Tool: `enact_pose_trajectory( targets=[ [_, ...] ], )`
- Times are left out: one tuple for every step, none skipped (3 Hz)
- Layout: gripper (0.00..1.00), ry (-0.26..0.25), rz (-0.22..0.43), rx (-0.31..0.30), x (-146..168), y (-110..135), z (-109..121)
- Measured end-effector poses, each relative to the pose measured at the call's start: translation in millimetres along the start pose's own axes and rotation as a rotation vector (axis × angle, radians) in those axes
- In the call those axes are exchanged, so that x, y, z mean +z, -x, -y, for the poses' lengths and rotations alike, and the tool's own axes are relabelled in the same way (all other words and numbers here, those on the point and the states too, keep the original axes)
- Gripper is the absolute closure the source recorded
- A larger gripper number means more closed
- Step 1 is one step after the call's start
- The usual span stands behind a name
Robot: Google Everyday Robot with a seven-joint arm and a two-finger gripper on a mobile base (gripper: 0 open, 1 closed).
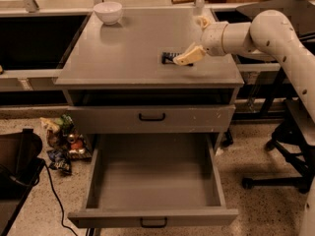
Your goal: Pick rxbar blueberry from middle drawer and place on counter
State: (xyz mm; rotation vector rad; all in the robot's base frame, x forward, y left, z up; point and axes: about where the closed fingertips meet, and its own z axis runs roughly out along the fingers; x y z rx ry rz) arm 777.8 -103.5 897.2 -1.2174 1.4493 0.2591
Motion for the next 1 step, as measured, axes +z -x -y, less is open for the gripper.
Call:
enact_pose_trajectory(
  targets=[
    [0.00, -0.073, -0.004, -0.015, -27.9, 1.6, -0.9]
  ],
)
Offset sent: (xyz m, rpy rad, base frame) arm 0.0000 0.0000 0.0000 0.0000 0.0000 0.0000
